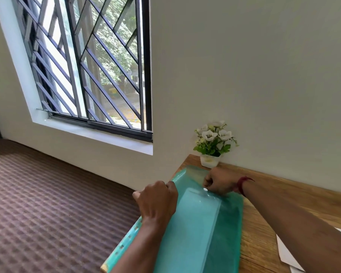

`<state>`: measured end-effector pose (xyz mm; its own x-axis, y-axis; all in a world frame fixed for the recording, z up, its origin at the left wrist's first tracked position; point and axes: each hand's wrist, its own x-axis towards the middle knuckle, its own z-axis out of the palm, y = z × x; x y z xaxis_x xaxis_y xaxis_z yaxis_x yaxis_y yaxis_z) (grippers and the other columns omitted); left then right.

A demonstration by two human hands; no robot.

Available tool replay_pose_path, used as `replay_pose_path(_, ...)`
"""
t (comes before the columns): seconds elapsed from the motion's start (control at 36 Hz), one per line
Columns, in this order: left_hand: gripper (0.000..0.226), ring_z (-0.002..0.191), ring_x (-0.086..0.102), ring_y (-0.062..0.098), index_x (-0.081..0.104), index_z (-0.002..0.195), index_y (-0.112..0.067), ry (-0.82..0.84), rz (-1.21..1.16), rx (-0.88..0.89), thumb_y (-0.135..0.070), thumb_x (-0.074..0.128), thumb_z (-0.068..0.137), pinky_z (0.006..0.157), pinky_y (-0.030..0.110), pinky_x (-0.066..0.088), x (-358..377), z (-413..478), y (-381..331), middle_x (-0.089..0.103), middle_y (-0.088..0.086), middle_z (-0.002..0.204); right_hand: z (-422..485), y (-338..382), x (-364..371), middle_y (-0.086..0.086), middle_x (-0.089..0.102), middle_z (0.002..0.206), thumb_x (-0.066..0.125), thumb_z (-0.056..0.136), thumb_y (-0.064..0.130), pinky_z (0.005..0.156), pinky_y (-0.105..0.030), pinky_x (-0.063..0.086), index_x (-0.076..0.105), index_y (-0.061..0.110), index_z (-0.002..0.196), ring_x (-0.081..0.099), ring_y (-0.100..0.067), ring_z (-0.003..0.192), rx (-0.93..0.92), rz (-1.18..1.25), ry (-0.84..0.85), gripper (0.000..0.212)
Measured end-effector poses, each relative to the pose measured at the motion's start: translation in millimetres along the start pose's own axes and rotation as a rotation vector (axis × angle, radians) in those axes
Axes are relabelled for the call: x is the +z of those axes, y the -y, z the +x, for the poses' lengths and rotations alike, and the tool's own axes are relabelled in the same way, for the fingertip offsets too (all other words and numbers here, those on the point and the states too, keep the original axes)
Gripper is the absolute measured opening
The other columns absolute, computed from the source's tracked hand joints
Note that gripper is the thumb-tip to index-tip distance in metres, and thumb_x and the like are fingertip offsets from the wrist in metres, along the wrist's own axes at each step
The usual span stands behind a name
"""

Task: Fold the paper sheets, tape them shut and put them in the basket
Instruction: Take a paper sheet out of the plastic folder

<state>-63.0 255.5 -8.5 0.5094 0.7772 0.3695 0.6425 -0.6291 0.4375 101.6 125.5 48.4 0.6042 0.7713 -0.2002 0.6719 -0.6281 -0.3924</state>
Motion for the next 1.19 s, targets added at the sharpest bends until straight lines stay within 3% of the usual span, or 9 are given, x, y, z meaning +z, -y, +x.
replay_pose_path(0.11, 0.046, 0.057, 0.056, 0.021, 0.05, 0.055, -0.015, -0.01, 0.002, 0.012, -0.039, 0.031, 0.089, 0.082, 0.038, 0.039, -0.6, -0.8, -0.5, 0.064, 0.001, 0.063, 3.7, 3.2, -0.2, -0.001, 0.065, 0.073, 0.064, 0.088, 0.012, 0.05, -0.023, 0.045, 0.069, 0.018, 0.074, 0.052, -0.013, 0.058, 0.045, 0.021, 0.055, 0.016)
replay_pose_path(0.25, 0.045, 0.059, 0.056, 0.023, 0.045, 0.054, -0.014, -0.013, 0.013, 0.019, -0.038, 0.032, 0.09, 0.082, 0.037, 0.037, -0.9, -2.7, -0.5, 0.063, 0.004, 0.063, 4.8, 4.5, -2.7, 0.002, 0.062, 0.065, 0.065, 0.085, 0.006, 0.042, -0.02, 0.04, 0.069, 0.016, 0.073, 0.05, -0.008, 0.048, 0.066, 0.076, 0.105, 0.016)
replay_pose_path(0.39, 0.046, 0.056, 0.055, 0.023, 0.041, 0.051, -0.014, -0.007, 0.023, 0.021, -0.038, 0.031, 0.089, 0.082, 0.038, 0.038, -1.2, -3.5, -1.4, 0.061, 0.003, 0.059, 7.0, 0.1, -2.0, -0.002, 0.059, 0.066, 0.07, 0.083, 0.01, 0.042, -0.021, 0.035, 0.069, 0.015, 0.08, 0.044, -0.013, 0.048, 0.073, 0.18, 0.082, 0.006)
replay_pose_path(0.61, 0.046, 0.059, 0.057, 0.022, 0.046, 0.053, -0.015, -0.006, 0.033, 0.018, -0.04, 0.032, 0.09, 0.082, 0.038, 0.037, -0.8, -2.5, -0.1, 0.063, 0.003, 0.062, 3.6, -2.0, -6.1, 0.0, 0.055, 0.061, 0.071, 0.084, 0.013, 0.046, -0.023, 0.033, 0.069, 0.019, 0.067, 0.041, -0.013, 0.053, -0.007, 0.241, 0.1, 0.018)
replay_pose_path(0.78, 0.047, 0.06, 0.057, 0.022, 0.045, 0.054, -0.015, -0.002, 0.039, 0.024, -0.041, 0.029, 0.089, 0.083, 0.037, 0.036, -0.9, -2.7, 0.5, 0.063, 0.002, 0.063, 0.7, 0.8, -6.9, -0.005, 0.053, 0.067, 0.071, 0.087, 0.018, 0.047, -0.022, 0.033, 0.072, 0.013, 0.078, 0.041, -0.009, 0.051, -0.024, 0.266, 0.121, 0.011)
replay_pose_path(0.86, 0.047, 0.061, 0.058, 0.022, 0.047, 0.055, -0.015, -0.002, 0.039, 0.026, -0.042, 0.026, 0.088, 0.083, 0.037, 0.036, -1.4, -1.9, 0.3, 0.063, 0.002, 0.064, -0.4, 2.6, -6.4, -0.004, 0.055, 0.066, 0.071, 0.088, 0.023, 0.047, -0.022, 0.034, 0.074, 0.007, 0.079, 0.042, -0.01, 0.052, -0.055, 0.235, 0.12, 0.018)
replay_pose_path(0.97, 0.048, 0.06, 0.057, 0.021, 0.047, 0.055, -0.015, -0.001, 0.03, 0.029, -0.042, 0.022, 0.085, 0.083, 0.038, 0.036, -0.9, -1.5, 1.3, 0.063, 0.002, 0.063, -2.9, 6.9, -4.1, 0.003, 0.056, 0.062, 0.072, 0.087, 0.032, 0.051, -0.02, 0.038, 0.068, 0.015, 0.065, 0.045, -0.007, 0.055, -0.115, 0.16, 0.059, 0.028)
replay_pose_path(1.11, 0.049, 0.062, 0.059, 0.022, 0.049, 0.057, -0.014, -0.006, 0.037, 0.017, -0.043, 0.018, 0.082, 0.083, 0.037, 0.036, 0.3, -1.3, 1.4, 0.064, 0.003, 0.064, -1.7, 5.8, -0.5, -0.004, 0.068, 0.075, 0.069, 0.087, 0.014, 0.059, -0.022, 0.045, 0.072, 0.013, 0.073, 0.055, -0.007, 0.065, -0.108, 0.143, -0.018, 0.015)
replay_pose_path(1.19, 0.051, 0.062, 0.06, 0.021, 0.051, 0.058, -0.015, 0.003, 0.04, 0.016, -0.044, 0.018, 0.083, 0.085, 0.037, 0.036, 1.4, 0.4, 2.2, 0.064, 0.002, 0.064, -3.0, 5.3, -3.4, 0.002, 0.062, 0.066, 0.068, 0.088, 0.013, 0.053, -0.013, 0.038, 0.064, 0.014, 0.066, 0.05, -0.004, 0.06, -0.111, 0.133, -0.097, 0.022)
